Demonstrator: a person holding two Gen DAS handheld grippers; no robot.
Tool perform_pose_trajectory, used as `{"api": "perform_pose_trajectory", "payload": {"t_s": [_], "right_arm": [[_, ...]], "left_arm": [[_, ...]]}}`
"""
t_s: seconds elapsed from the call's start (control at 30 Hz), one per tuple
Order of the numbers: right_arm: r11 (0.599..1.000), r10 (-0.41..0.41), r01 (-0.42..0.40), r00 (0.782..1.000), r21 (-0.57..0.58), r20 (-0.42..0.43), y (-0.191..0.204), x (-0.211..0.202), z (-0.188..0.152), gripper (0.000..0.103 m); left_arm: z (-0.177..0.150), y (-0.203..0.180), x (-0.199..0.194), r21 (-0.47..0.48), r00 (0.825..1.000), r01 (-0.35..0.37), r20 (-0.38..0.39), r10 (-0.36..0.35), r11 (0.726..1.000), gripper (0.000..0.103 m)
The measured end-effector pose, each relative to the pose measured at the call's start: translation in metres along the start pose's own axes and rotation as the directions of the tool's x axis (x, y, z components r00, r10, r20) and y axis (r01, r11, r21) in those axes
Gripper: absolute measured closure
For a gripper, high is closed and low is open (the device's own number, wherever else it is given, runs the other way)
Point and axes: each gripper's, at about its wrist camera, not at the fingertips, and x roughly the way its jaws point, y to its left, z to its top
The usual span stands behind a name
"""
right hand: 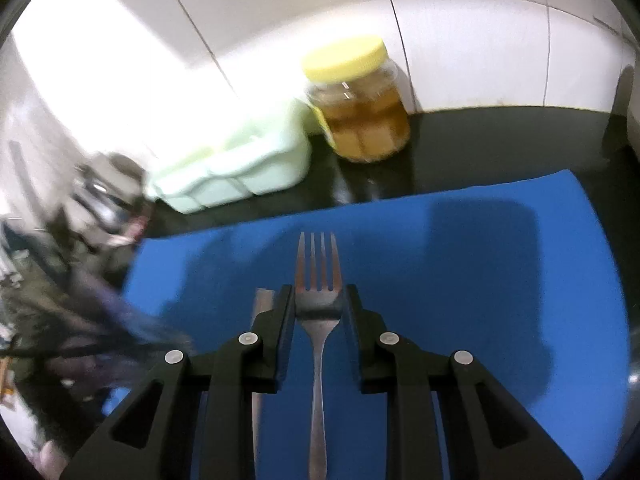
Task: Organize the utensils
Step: 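Lift the steel fork upright with the right tool, then lower the steel fork into the glass cup and open the right tool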
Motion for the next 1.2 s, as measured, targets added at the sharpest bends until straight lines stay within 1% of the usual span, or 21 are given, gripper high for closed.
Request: {"api": "perform_pose_trajectory", "payload": {"t_s": [0.07, 0.13, 0.2, 0.3, 0.4, 0.53, 0.83, 1.07, 1.17, 1.2], "right_arm": [[0.999, 0.048, -0.049, 0.997, 0.004, 0.06, 0.004, -0.018, -0.007, 0.079], [0.998, 0.058, -0.057, 0.993, -0.014, 0.102, 0.009, -0.031, -0.012, 0.079], [0.998, 0.047, -0.04, 0.987, -0.049, 0.153, 0.018, -0.049, -0.02, 0.079], [0.997, 0.041, -0.027, 0.978, -0.067, 0.205, 0.027, -0.066, -0.027, 0.079], [0.997, 0.045, -0.027, 0.966, -0.076, 0.254, 0.036, -0.083, -0.033, 0.079], [0.993, 0.035, 0.004, 0.947, -0.12, 0.319, 0.052, -0.107, -0.035, 0.079], [0.984, 0.074, -0.005, 0.923, -0.181, 0.379, 0.078, -0.139, -0.02, 0.079], [0.979, 0.084, 0.003, 0.903, -0.202, 0.42, 0.091, -0.157, -0.008, 0.079], [0.977, 0.099, -0.004, 0.891, -0.211, 0.443, 0.097, -0.167, -0.001, 0.079], [0.975, 0.108, -0.005, 0.883, -0.221, 0.456, 0.101, -0.172, 0.002, 0.079]], "left_arm": [[0.0, 0.0, 0.0, 0.0, 1.0, 0.0, 0.0, 0.0, 1.0, 0.029], [0.0, 0.0, 0.0, 0.0, 1.0, 0.0, 0.0, 0.0, 1.0, 0.029], [0.0, 0.0, 0.0, 0.0, 1.0, 0.0, 0.0, 0.0, 1.0, 0.029], [0.0, 0.0, 0.0, 0.0, 1.0, 0.0, 0.0, 0.0, 1.0, 0.029], [0.0, 0.0, 0.0, 0.0, 1.0, 0.0, 0.0, 0.0, 1.0, 0.029], [0.0, 0.0, 0.0, 0.0, 1.0, 0.0, 0.0, 0.0, 1.0, 0.029], [0.0, 0.0, 0.0, 0.0, 1.0, 0.0, 0.0, 0.0, 1.0, 0.03], [-0.001, 0.001, 0.0, 0.0, 1.0, 0.0, 0.0, 0.0, 1.0, 0.029], [0.0, 0.0, 0.0, 0.0, 1.0, 0.0, 0.0, 0.0, 1.0, 0.029], [-0.001, 0.0, 0.0, 0.0, 1.0, 0.0, 0.0, 0.0, 1.0, 0.029]]}}
